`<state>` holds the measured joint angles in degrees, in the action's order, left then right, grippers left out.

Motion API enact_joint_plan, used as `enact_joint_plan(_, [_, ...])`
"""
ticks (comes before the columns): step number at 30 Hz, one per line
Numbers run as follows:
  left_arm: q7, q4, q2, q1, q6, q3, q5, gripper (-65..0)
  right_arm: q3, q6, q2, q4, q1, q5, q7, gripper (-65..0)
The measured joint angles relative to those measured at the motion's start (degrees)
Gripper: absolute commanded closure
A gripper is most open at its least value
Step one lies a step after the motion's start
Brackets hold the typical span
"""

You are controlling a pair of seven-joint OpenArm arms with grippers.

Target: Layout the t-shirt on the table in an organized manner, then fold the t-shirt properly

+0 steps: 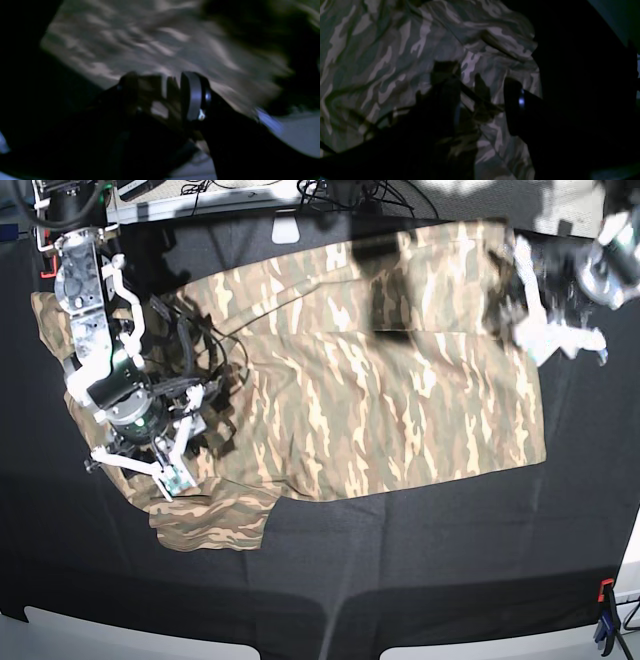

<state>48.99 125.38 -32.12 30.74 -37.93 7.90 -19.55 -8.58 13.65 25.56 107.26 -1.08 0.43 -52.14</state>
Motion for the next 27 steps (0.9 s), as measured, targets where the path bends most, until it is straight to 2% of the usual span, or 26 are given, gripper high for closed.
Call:
enact_joint_plan(4, [-1.2,2.5,-1.0,9.1,-1.3,-0.1,-0.1,-24.5,0.0,0.0,0.0,0.0,0.0,0.0,-0.9,-27.4])
enact_joint_plan(8, [-5.7,2.5,-1.0,13.3,-1.2,-0.1,2.1,-24.5,0.0,0.0,0.0,0.0,0.0,-0.2,-0.8,-27.4])
enact_joint_plan(11, [-6.7,2.5,-1.0,15.7,-1.2,-0.2,4.1,-24.5,0.0,0.0,0.0,0.0,0.0,-0.2,-0.8,-27.4])
enact_joint_plan(13, [-7.3,2.5,-1.1,16.6,-0.7,-2.6,7.4,-24.5,0.0,0.0,0.0,0.0,0.0,-0.2,-0.9,-27.4])
enact_joint_plan(15, [-9.3,2.1,-1.1,16.5,3.1,-7.0,12.2,-24.5,0.0,0.0,0.0,0.0,0.0,-0.2,-1.4,-27.4])
enact_joint_plan(16, [-11.2,1.7,-1.1,16.3,5.6,-9.6,15.1,-24.5,0.0,0.3,0.0,0.0,0.0,-0.2,-3.6,-27.4])
enact_joint_plan(18, [-11.7,0.9,-1.1,15.2,10.8,-14.6,19.4,-24.5,0.0,6.9,0.0,0.0,0.2,-1.8,-8.3,-27.4])
enact_joint_plan(19, [-11.5,0.7,-1.1,14.5,13.6,-16.7,21.0,-24.5,0.0,10.3,0.4,0.0,1.0,-3.2,-8.3,-27.4])
enact_joint_plan(21, [-11.5,0.7,-1.1,12.7,18.1,-20.3,23.2,-24.5,-0.1,12.3,2.6,0.9,3.9,-1.4,-7.1,-27.4])
enact_joint_plan(24, [-10.2,0.7,-0.7,9.9,23.7,-23.8,24.8,-24.5,-0.1,13.2,6.8,4.8,9.7,-2.4,-6.9,-27.4])
enact_joint_plan(27, [-8.3,0.7,-0.1,8.7,25.7,-25.3,25.6,-24.5,0.0,13.0,11.6,10.1,15.6,-5.2,-6.8,-27.4])
